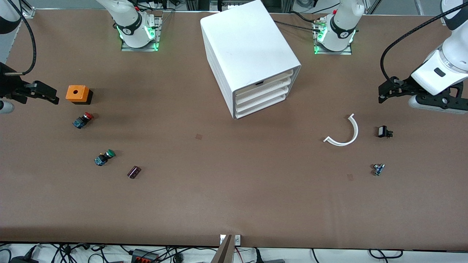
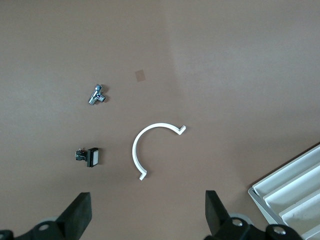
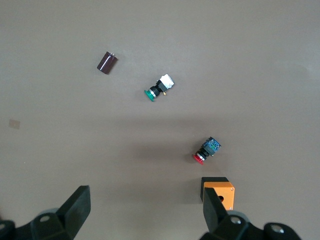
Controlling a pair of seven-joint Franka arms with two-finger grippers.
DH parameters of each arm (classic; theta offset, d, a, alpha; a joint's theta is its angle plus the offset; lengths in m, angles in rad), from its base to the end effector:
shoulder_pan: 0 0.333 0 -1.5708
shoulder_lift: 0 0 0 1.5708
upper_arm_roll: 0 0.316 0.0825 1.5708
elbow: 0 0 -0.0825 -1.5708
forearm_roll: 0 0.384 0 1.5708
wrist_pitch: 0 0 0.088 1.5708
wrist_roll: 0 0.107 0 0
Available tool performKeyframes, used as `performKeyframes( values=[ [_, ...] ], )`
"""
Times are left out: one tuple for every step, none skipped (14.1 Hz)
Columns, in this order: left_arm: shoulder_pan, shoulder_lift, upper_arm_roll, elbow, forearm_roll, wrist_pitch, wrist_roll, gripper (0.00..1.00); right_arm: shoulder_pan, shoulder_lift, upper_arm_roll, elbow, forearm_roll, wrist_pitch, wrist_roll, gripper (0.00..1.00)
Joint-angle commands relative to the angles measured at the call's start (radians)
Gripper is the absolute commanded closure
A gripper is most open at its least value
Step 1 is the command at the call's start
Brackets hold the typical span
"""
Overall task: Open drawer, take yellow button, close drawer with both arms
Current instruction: 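Move the left gripper toward the drawer while the right gripper rises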
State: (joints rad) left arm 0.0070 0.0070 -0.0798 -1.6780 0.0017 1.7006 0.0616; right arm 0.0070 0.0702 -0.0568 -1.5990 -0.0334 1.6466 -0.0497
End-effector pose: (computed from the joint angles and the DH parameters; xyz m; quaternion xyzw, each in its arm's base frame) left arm 0.5638 -0.0408 0.5810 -0.9977 0.0672 -0.0078 0.0005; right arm 0.5794 -0.0312 0.5780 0.9998 0.0014 -0.0122 0.0180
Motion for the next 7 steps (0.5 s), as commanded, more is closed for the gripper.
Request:
performKeyframes(
  values=[
    [-0.005, -0.007, 0.005, 0.003, -0.008, -0.015, 0.012, 0.0, 0.002, -0.018, 0.003, -0.024, -0.006, 0.013, 0.001, 0.0],
    [-0.005, -0.007, 0.005, 0.001, -0.008, -0.015, 0.012, 0.0, 0.002, -0.018, 0.002, -0.024, -0.006, 0.013, 0.001, 0.0],
    [-0.005, -0.007, 0.005, 0.003, -0.008, -0.015, 0.012, 0.0, 0.002, -0.018, 0.002, -0.024, -0.006, 0.013, 0.001, 0.0],
    [-0.005, -0.007, 0.005, 0.003, -0.008, -0.015, 0.012, 0.0, 0.002, -0.018, 0.002, -0.024, -0.006, 0.013, 0.001, 0.0],
    [-0.005, -0.007, 0.005, 0.003, -0.008, -0.015, 0.012, 0.0, 0.002, -0.016, 0.003, -0.024, -0.006, 0.013, 0.001, 0.0],
    [-0.005, -0.007, 0.005, 0.003, -0.008, -0.015, 0.012, 0.0, 0.002, -0.015, 0.003, -0.024, -0.005, 0.013, -0.002, 0.0],
    [-0.005, -0.007, 0.005, 0.003, -0.008, -0.015, 0.012, 0.0, 0.002, -0.009, 0.003, -0.022, -0.005, 0.012, -0.009, 0.0]
  ],
)
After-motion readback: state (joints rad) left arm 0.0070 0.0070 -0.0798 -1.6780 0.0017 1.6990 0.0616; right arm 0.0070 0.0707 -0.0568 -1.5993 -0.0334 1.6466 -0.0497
